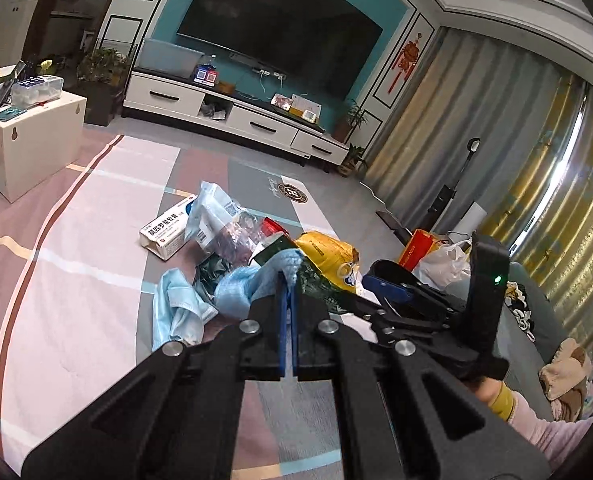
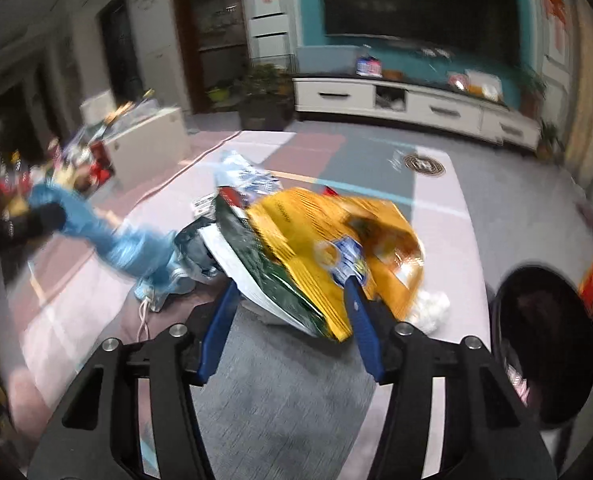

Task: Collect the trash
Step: 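Grasp the green snack bag with the right tool while the left grasps the blue cloth, then carry the green bag and blue cloth to the bin and release both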

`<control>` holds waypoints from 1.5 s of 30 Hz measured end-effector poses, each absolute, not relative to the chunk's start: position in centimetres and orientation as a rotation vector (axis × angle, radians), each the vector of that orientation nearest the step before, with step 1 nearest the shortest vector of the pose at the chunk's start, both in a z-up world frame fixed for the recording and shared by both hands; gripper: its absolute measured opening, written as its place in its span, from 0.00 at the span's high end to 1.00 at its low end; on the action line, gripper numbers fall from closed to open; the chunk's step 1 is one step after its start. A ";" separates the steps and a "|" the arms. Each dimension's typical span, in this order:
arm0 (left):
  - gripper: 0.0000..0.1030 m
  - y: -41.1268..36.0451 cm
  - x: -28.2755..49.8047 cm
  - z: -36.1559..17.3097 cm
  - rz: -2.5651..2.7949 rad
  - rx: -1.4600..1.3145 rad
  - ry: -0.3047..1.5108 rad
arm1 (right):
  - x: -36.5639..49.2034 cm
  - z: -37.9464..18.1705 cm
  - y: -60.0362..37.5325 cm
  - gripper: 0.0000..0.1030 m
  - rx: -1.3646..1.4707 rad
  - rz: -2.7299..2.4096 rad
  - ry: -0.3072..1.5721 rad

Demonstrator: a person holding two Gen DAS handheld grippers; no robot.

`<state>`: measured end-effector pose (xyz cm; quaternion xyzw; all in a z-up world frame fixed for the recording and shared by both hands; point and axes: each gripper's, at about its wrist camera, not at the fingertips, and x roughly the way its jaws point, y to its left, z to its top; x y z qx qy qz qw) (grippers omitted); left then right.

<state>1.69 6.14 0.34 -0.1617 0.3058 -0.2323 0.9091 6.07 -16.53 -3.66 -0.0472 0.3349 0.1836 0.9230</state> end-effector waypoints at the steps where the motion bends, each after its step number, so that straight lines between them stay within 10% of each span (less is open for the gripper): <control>1: 0.97 6.3 1.8 0.2 -0.474 -0.334 0.633 | 6.7 -3.9 -16.1 0.52 -0.117 0.390 0.692; 9: 0.97 6.6 1.8 0.1 -0.464 -0.328 0.641 | 8.5 -5.9 -14.5 0.93 -0.225 0.404 0.759; 18: 0.97 6.3 2.0 -0.6 -0.418 -0.282 0.686 | 5.4 -1.8 -17.3 0.96 -0.021 0.494 0.661; 23: 0.44 7.7 0.8 -3.2 -0.370 -0.213 0.813 | 3.9 -0.3 -19.0 0.96 0.091 0.548 0.631; 30: 0.44 6.9 -0.6 -9.4 -0.327 -0.081 1.008 | 2.1 -0.3 -19.7 0.95 0.133 0.558 0.641; 34: 0.64 6.4 -0.2 -10.9 -0.291 -0.064 1.033 | 1.3 -0.1 -21.0 0.96 0.162 0.531 0.634; 45: 0.75 3.0 -0.5 -2.7 -0.474 -0.149 0.848 | -0.1 -0.1 -29.0 0.96 0.280 0.353 0.585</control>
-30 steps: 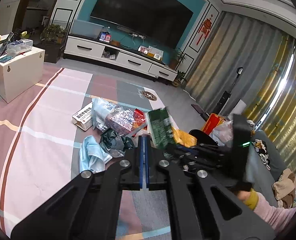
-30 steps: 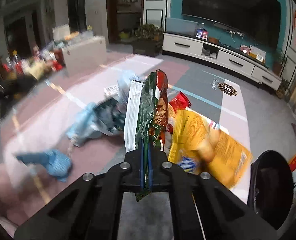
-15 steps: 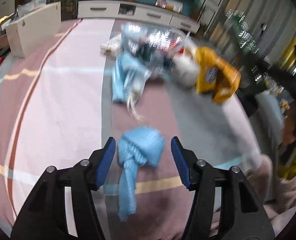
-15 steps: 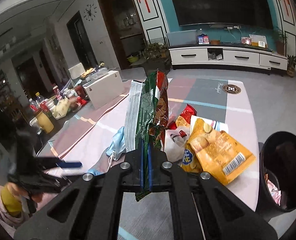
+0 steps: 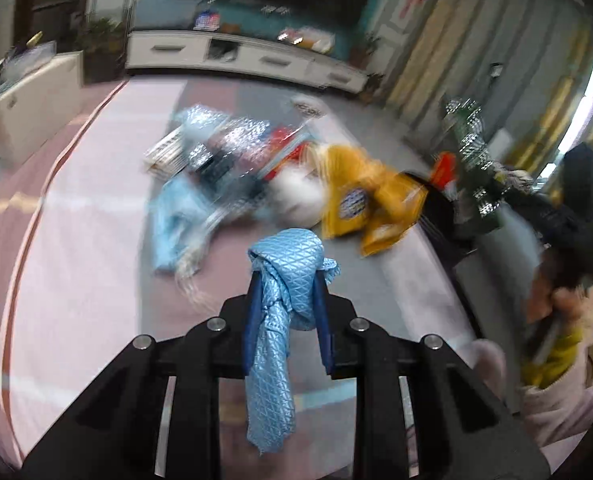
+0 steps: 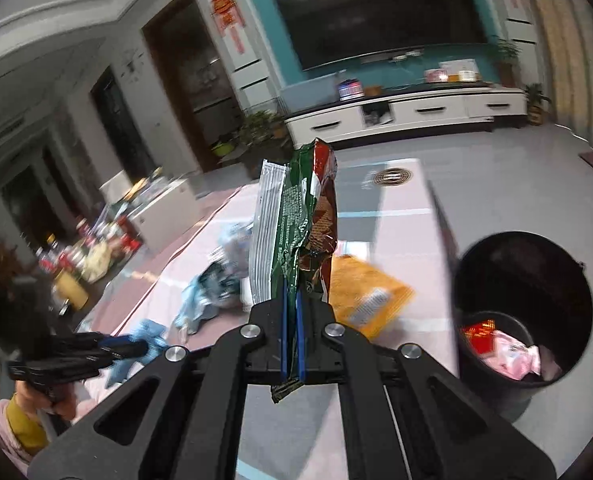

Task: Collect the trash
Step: 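Carry the green bag and blue cloth to the bin and release both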

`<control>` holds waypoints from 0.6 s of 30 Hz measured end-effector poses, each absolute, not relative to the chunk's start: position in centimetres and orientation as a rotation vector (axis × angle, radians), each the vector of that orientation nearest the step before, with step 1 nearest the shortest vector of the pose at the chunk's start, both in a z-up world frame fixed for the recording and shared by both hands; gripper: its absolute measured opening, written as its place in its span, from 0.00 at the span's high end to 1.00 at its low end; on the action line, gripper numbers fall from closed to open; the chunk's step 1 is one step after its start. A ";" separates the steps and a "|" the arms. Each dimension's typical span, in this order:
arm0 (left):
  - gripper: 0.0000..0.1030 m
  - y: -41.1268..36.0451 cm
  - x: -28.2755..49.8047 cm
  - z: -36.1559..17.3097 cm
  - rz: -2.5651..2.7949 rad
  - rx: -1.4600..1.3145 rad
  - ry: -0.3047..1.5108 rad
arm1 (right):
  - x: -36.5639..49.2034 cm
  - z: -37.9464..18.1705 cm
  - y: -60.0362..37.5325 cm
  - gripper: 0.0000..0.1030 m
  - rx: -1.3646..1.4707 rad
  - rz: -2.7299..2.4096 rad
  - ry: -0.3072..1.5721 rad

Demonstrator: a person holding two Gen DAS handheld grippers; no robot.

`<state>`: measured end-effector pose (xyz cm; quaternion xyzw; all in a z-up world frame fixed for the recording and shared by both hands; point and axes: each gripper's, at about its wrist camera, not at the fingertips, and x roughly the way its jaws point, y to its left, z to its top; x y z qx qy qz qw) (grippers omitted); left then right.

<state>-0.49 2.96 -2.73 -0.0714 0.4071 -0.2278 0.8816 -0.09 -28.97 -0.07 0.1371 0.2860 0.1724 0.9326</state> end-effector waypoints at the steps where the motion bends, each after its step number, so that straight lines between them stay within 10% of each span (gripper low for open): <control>1: 0.75 2.0 -0.2 -1.9 -0.507 -0.151 0.830 | -0.2 -0.2 -29.6 0.96 0.288 0.338 0.583; 18: 0.73 -21.0 7.7 1.4 -0.823 -0.006 0.754 | -0.9 -5.5 -41.3 0.95 0.460 0.066 0.594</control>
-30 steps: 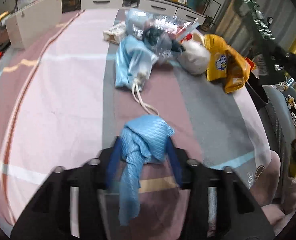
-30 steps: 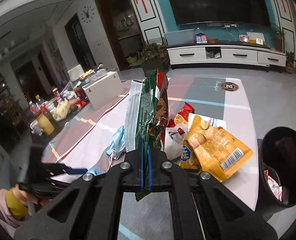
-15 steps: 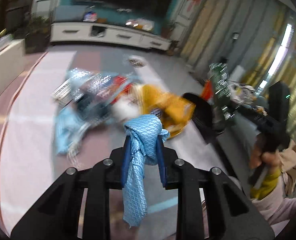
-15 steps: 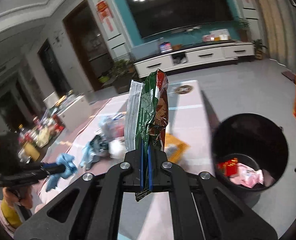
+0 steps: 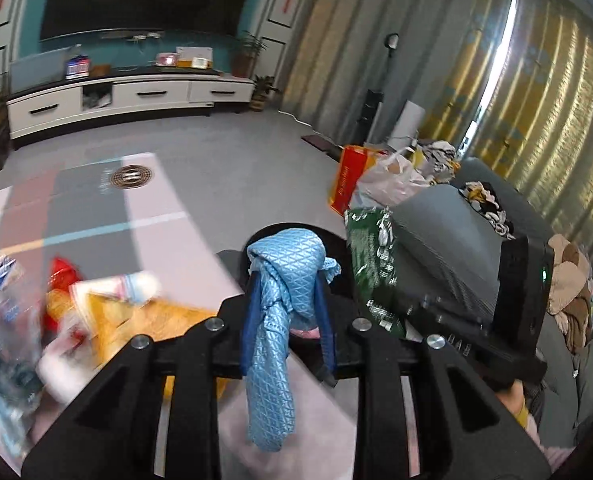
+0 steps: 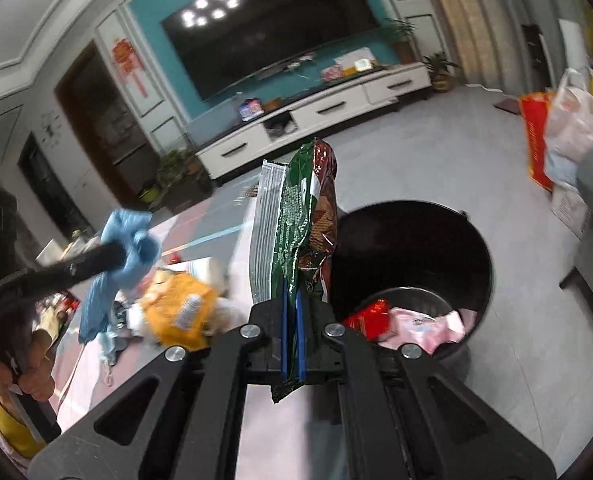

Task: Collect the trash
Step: 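Carry the green bag and blue cloth to the bin and release both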

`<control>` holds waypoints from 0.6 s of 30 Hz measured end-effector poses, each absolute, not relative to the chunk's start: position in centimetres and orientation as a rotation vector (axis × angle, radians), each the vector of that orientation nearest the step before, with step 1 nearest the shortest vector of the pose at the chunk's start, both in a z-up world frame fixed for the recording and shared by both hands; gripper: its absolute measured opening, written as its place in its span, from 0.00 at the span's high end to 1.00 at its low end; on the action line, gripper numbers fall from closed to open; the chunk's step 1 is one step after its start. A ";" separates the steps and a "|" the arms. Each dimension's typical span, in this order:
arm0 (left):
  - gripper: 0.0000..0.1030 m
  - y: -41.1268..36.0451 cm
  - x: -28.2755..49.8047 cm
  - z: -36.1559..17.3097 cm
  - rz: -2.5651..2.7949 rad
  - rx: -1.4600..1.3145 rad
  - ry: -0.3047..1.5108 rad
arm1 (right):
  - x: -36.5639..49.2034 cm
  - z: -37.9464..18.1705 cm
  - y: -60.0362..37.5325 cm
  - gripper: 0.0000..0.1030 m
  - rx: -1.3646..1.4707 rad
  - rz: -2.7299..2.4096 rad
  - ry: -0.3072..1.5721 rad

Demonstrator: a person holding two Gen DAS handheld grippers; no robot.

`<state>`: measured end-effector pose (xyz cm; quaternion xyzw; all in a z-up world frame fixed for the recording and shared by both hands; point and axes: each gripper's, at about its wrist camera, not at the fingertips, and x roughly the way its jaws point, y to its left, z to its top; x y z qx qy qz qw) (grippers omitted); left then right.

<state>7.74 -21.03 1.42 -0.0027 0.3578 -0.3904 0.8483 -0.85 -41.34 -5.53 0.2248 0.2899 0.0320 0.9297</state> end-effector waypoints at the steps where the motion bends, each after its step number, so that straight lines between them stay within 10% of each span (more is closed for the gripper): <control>1: 0.73 -22.3 8.1 1.1 -0.828 0.006 0.761 | -0.6 -6.0 -42.0 0.95 0.470 0.054 0.600; 9: 0.64 -29.8 10.9 -2.1 -0.823 0.057 0.840 | 1.3 -8.1 -44.8 0.95 0.511 -0.010 0.633; 12: 0.37 -31.4 11.7 -3.0 -0.815 0.063 0.861 | 2.1 -8.9 -45.7 0.84 0.531 -0.056 0.651; 15: 0.28 -31.6 11.7 -3.2 -0.821 0.069 0.865 | 1.9 -9.5 -46.2 0.62 0.565 -0.080 0.656; 18: 0.16 -30.9 11.4 -3.2 -0.819 0.078 0.861 | 1.3 -9.5 -46.3 0.61 0.576 -0.089 0.660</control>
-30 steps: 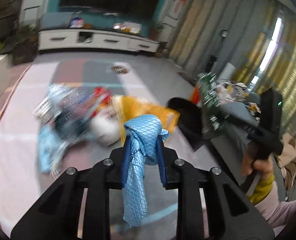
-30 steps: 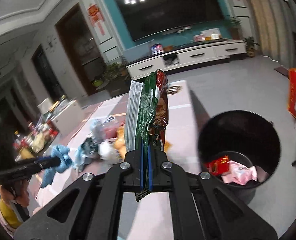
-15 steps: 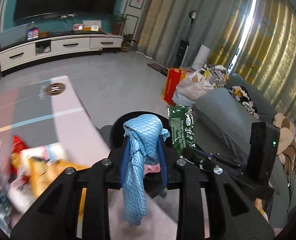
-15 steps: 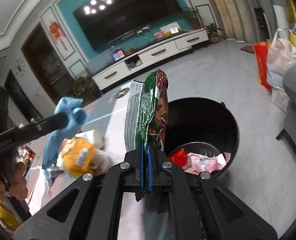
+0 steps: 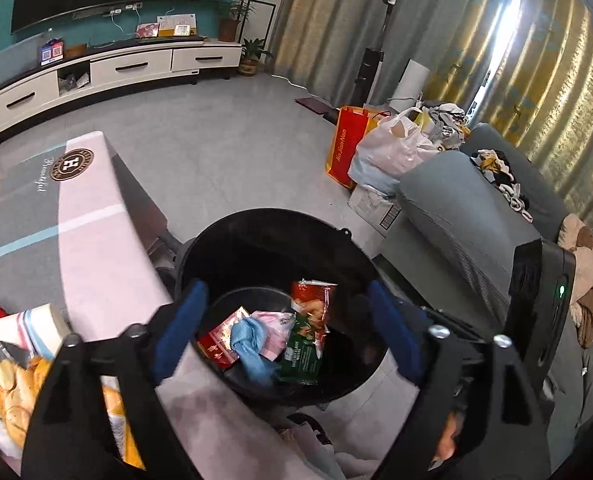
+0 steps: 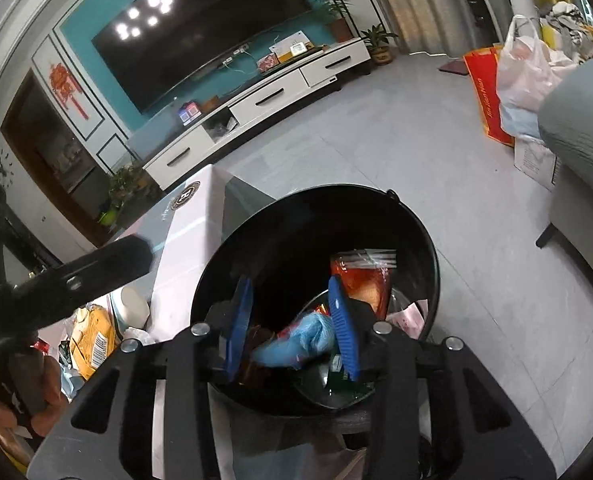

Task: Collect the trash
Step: 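Carry the green bag and blue cloth to the bin and release both, then grasp the yellow snack bag with the right tool while the left grasps the blue mask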

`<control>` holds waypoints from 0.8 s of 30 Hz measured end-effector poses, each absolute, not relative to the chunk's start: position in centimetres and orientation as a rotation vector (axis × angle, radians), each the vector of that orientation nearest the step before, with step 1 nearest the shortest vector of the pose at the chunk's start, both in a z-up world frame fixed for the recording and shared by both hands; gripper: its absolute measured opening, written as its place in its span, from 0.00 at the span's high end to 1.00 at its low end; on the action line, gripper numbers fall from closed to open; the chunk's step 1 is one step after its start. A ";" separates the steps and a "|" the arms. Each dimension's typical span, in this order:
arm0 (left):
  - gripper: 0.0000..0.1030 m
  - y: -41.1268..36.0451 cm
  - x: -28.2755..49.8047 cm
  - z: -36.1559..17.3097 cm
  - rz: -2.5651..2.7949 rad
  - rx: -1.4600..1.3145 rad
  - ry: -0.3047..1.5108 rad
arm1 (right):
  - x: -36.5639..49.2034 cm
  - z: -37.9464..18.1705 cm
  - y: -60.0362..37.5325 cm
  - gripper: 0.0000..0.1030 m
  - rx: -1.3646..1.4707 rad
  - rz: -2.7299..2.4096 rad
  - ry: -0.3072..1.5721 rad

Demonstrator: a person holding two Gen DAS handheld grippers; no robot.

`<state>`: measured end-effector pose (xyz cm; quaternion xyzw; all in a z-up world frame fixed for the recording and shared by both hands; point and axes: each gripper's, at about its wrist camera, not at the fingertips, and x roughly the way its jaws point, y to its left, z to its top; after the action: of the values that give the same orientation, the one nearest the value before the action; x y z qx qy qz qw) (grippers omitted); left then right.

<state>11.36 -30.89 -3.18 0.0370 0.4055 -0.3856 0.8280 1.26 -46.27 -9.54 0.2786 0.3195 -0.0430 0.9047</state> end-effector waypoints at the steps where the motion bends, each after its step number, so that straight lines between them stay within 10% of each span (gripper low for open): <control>1: 0.14 -30.4 11.2 -3.2 -0.819 0.078 0.865 | 0.9 -9.5 -46.2 0.61 0.577 -0.090 0.663; 24: 0.03 -5.0 2.6 -3.8 -0.488 -0.188 0.903 | -0.3 -6.0 -31.6 0.45 0.339 0.221 0.811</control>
<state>2.61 -4.95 -3.84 -0.0899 0.4315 -0.2333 0.8668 -0.30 -31.55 -6.03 0.1637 0.3919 0.1069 0.8990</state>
